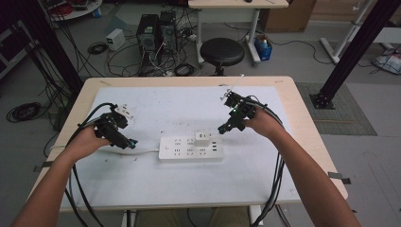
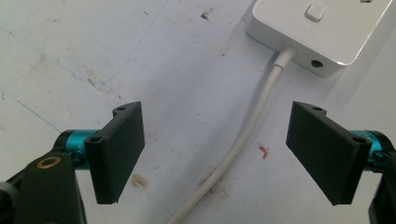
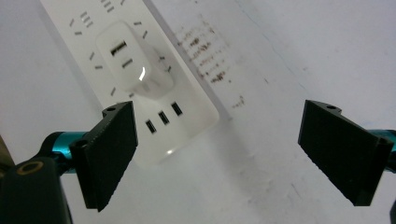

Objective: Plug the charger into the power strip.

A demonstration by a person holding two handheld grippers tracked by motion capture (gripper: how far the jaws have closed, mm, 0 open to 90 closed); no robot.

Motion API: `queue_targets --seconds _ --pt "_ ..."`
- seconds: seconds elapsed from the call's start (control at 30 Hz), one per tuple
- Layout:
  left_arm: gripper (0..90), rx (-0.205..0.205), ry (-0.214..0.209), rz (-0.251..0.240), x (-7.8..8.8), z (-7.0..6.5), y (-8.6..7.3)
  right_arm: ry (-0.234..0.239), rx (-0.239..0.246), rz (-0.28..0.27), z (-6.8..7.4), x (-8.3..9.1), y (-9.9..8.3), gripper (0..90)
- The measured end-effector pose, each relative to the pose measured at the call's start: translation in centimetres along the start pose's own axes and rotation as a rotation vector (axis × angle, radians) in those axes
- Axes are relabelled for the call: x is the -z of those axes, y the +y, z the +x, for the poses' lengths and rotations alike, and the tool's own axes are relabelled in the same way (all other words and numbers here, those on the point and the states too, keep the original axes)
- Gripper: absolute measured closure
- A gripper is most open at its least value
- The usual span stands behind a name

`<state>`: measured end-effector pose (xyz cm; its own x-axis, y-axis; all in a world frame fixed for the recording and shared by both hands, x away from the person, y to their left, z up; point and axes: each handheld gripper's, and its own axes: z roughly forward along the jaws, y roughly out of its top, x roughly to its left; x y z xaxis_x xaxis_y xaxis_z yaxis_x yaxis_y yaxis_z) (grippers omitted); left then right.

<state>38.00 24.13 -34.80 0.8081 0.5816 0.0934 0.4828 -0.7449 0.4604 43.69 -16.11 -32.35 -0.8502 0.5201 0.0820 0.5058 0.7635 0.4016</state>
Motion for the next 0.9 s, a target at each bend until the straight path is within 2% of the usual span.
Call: queue_targets --seconds 0.03,0.1,0.2,0.4,0.5,0.57,0.6,0.63,0.67,0.7,0.9 --pt "19.5 -0.005 0.003 0.006 0.1 0.0 0.1 -0.041 0.024 -0.015 0.3 0.6 -0.4 0.6" --pt "19.5 -0.007 0.004 -0.001 0.2 -0.1 0.1 -0.066 0.005 -0.020 0.2 1.0 -0.6 0.6" --pt "19.5 -0.016 0.014 -0.004 0.5 -0.3 0.2 -0.132 -0.006 -0.001 0.4 1.8 -1.2 0.6" --pt "19.5 -0.025 0.033 -0.006 0.9 -0.5 0.0 -0.180 -0.052 -0.030 0.6 4.1 -3.6 0.7" --pt "19.5 -0.023 0.045 -0.007 1.2 -0.6 0.0 -0.189 -0.081 -0.036 0.6 5.2 -5.3 0.7" --pt "19.5 -0.018 0.045 -0.016 1.1 -0.7 0.1 -0.190 -0.089 -0.035 0.6 5.4 -5.7 0.7" --pt "19.5 -0.025 0.046 -0.008 1.2 -0.8 0.1 -0.197 -0.103 -0.036 0.4 5.8 -6.8 0.7" --pt "19.4 -0.025 0.046 -0.008 1.2 -0.8 0.1 -0.197 -0.103 -0.036 0.4 5.8 -6.8 0.7" --pt "19.4 -0.026 0.044 -0.014 1.1 -0.8 0.1 -0.196 -0.131 -0.047 0.3 6.1 -7.6 0.7" --pt "19.5 -0.028 0.046 -0.008 1.2 -0.7 0.1 -0.195 -0.137 -0.054 0.3 6.2 -7.9 0.7" --pt "19.5 -0.002 0.060 -0.005 1.2 -0.4 0.0 -0.186 -0.139 -0.056 0.2 6.0 -9.1 0.7"
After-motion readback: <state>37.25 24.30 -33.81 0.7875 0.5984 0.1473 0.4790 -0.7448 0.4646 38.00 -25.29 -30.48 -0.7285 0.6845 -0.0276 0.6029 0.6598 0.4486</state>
